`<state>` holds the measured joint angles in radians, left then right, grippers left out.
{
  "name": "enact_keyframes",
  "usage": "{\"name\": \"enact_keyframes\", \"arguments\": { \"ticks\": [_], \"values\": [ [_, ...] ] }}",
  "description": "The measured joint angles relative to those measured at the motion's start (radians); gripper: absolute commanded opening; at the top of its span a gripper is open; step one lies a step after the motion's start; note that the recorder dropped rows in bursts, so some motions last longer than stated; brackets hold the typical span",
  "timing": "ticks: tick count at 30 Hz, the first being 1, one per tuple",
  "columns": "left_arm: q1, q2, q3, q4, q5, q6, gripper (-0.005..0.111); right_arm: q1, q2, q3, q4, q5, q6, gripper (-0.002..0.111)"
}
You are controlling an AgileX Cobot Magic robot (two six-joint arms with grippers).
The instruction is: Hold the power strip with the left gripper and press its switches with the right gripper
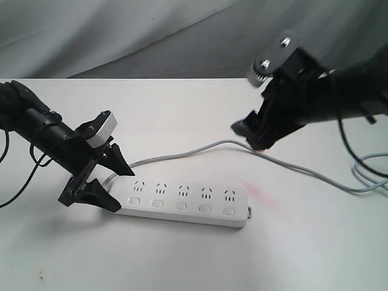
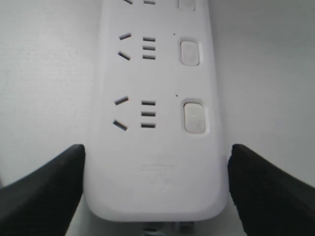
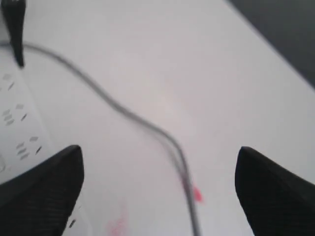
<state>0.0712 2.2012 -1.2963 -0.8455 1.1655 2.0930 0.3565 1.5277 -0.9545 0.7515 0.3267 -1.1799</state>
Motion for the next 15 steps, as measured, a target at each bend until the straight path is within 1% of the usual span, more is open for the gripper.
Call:
{"name": "enact_keyframes", "arguments": {
  "ticks": [5,9,10,12,15],
  "values": [
    [0.000,0.000,0.000,0.000,0.000,0.000,0.023,-0.093,-0.196,0.000,-0.001,-0.032,0.154,0.077],
    [0.000,0.000,0.000,0.000,0.000,0.000,0.023,-0.167,-0.318,0.000,-0.002,-0.032,0.198,0.074],
    [0.000,0.000,0.000,0.000,0.000,0.000,0.023,-0.184,-0.350,0.000,-0.004,-0.029,0.209,0.071],
    [0.000,0.000,0.000,0.000,0.000,0.000,0.023,-0.212,-0.415,0.000,-0.004,-0.018,0.227,0.061],
    [0.000,0.000,0.000,0.000,0.000,0.000,0.023,-0.238,-0.506,0.000,-0.005,0.010,0.251,0.038]
  ]
}}
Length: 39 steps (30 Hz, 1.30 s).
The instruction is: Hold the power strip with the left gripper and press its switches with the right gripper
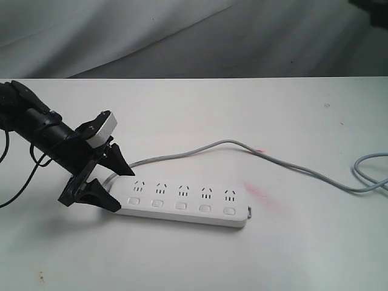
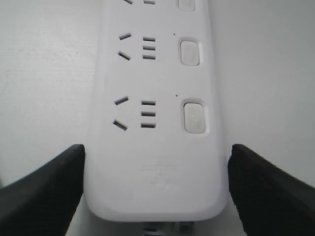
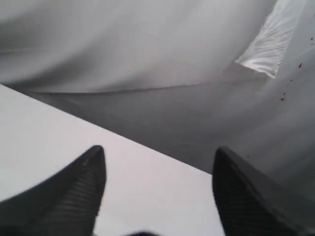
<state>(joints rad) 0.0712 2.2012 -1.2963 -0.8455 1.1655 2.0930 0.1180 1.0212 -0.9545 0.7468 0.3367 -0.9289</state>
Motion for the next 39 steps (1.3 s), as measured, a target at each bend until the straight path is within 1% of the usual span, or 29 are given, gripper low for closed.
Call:
{"name": "enact_keyframes", "arguments": {
  "ticks": [2,4,7,12,15,19,39],
  "values": [
    [0.000,0.000,0.000,0.000,0.000,0.000,0.023,-0.008,-0.051,0.000,0.000,0.021,0.024,0.024],
    [0.000,0.000,0.000,0.000,0.000,0.000,0.023,-0.008,-0.097,0.000,0.000,0.031,0.050,0.012],
    [0.000,0.000,0.000,0.000,0.000,0.000,0.023,-0.008,-0.157,0.000,0.000,0.039,0.088,0.001],
    [0.000,0.000,0.000,0.000,0.000,0.000,0.023,-0.008,-0.239,0.000,0.000,0.064,0.134,0.000],
    [0.000,0.000,0.000,0.000,0.000,0.000,0.023,-0.009,-0.279,0.000,0.000,0.119,0.141,0.000],
    [0.000,0.000,0.000,0.000,0.000,0.000,0.023,-0.009,-0.320,0.000,0.000,0.143,0.144,0.000],
    [0.000,0.000,0.000,0.000,0.000,0.000,0.023,-0.013,-0.348,0.000,0.001,0.144,0.149,0.000]
  ]
}}
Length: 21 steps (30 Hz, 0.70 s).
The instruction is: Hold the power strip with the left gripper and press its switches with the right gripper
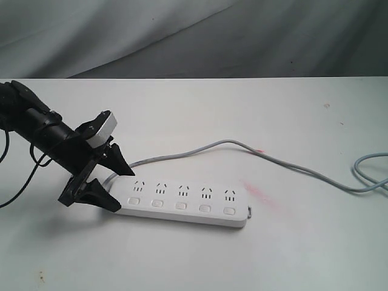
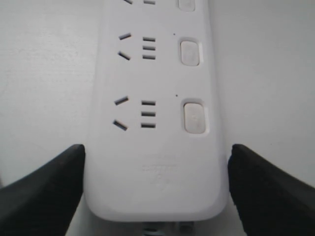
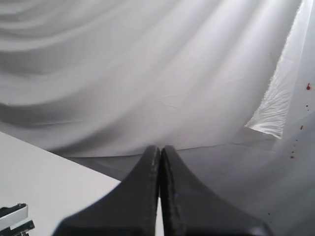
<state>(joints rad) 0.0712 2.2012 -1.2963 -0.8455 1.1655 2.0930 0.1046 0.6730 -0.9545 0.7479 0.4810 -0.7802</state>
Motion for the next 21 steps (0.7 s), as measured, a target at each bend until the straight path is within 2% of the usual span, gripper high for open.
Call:
{"name": "enact_keyframes", "arguments": {
  "ticks": [5,10,15,21],
  "values": [
    [0.000,0.000,0.000,0.000,0.000,0.000,0.023,0.000,-0.054,0.000,0.007,-0.066,0.181,0.000],
    [0.000,0.000,0.000,0.000,0.000,0.000,0.023,-0.018,-0.104,0.063,-0.156,-0.105,0.460,0.000],
    [0.000,0.000,0.000,0.000,0.000,0.000,0.023,-0.038,-0.170,0.240,-0.342,-0.105,0.665,0.000],
    [0.000,0.000,0.000,0.000,0.000,0.000,0.023,-0.046,-0.284,0.430,-0.545,-0.105,0.786,0.000]
  ]
}}
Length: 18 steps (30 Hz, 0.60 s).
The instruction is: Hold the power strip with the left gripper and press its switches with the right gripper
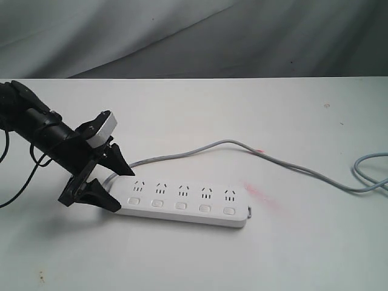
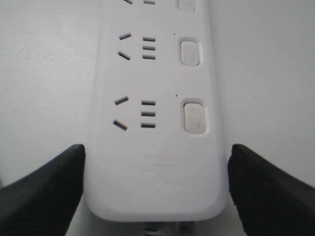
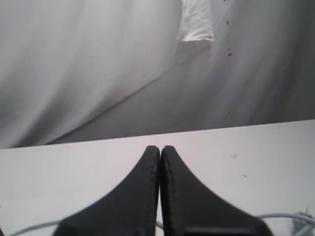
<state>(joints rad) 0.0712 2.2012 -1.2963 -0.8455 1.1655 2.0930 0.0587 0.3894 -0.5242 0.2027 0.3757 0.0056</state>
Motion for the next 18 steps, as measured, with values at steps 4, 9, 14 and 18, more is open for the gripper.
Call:
{"name": "enact_keyframes", "arguments": {
  "ticks": [4,9,14,18],
  "values": [
    [0.000,0.000,0.000,0.000,0.000,0.000,0.023,-0.022,-0.079,0.095,-0.089,0.000,0.020,0.000],
    [0.000,0.000,0.000,0.000,0.000,0.000,0.023,-0.103,-0.173,0.208,-0.146,-0.020,0.020,0.000],
    [0.000,0.000,0.000,0.000,0.000,0.000,0.023,-0.143,-0.291,0.349,-0.160,-0.086,0.020,0.000],
    [0.000,0.000,0.000,0.000,0.000,0.000,0.023,-0.145,-0.363,0.453,-0.162,-0.107,0.020,0.000]
  ]
}}
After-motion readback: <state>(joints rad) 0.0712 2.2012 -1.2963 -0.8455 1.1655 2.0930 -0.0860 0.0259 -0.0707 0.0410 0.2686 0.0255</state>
